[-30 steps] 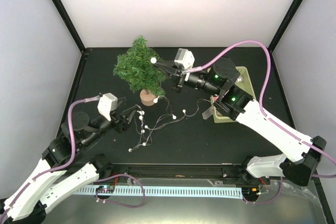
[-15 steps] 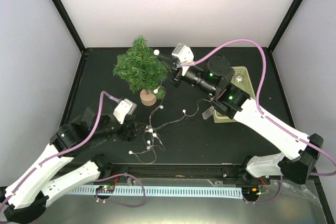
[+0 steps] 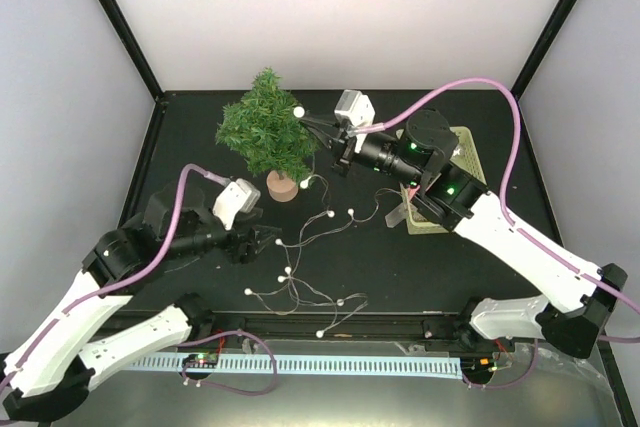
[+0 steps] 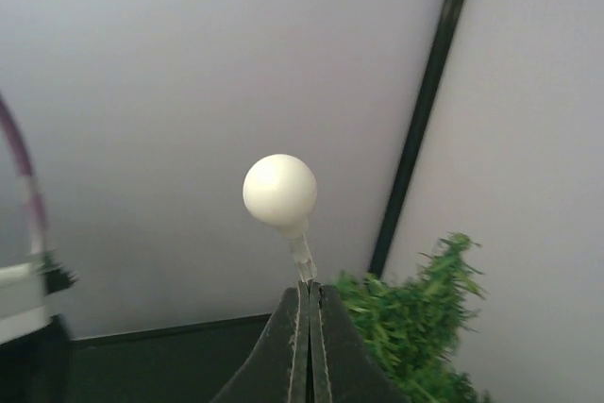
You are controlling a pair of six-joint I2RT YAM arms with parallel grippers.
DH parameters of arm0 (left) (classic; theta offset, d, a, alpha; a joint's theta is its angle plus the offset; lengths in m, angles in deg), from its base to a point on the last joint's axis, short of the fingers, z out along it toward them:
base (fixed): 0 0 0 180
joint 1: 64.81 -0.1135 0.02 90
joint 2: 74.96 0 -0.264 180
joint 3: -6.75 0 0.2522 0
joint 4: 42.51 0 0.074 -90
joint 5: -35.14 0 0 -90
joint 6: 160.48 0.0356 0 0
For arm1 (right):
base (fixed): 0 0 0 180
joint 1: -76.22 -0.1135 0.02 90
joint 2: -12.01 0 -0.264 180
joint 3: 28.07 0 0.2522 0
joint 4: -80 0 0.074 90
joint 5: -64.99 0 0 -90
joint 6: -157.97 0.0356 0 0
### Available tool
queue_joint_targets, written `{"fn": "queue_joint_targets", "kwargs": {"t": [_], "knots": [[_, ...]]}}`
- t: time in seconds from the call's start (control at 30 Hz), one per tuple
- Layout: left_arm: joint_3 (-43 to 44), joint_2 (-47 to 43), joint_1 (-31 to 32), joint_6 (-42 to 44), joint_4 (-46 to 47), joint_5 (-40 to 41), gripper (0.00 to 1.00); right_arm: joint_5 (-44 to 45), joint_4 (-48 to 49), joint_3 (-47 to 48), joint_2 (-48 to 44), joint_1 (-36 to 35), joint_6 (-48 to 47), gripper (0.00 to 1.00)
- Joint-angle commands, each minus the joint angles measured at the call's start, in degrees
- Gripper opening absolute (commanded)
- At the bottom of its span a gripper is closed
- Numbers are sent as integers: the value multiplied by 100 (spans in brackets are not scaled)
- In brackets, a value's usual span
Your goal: Decorate the small christmas tree
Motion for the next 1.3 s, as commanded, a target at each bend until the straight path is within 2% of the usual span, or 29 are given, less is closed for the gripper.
{"fn": "queue_joint_targets", "kwargs": {"t": [0.0, 0.13, 0.27, 0.47, 0.67, 0.9, 1.13, 1.27], "knots": [[-99, -328, -26, 172, 1723, 636, 63, -1006, 381, -177, -265, -33, 764, 1], [-262, -452, -29, 266, 3071, 1111, 58, -1610, 725, -310, -428, -35, 1364, 1], [-67, -116, -34, 666, 3550, 953, 53, -2056, 1029, -424, -503, -52, 1753, 1], [386, 419, -37, 804, 3752, -210, 51, -2329, 1235, -434, -425, -110, 1957, 1], [501, 576, -37, 825, 3808, -424, 47, -2399, 1285, -433, -336, -149, 1999, 1], [485, 647, -37, 855, 3853, -973, 55, -2268, 1245, -415, -313, -159, 1967, 1], [491, 648, -37, 842, 3519, -739, 54, -2133, 999, -374, -383, -159, 1709, 1], [552, 562, -33, 569, 3228, -49, 53, -1917, 789, -380, -458, -158, 1502, 1]]}}
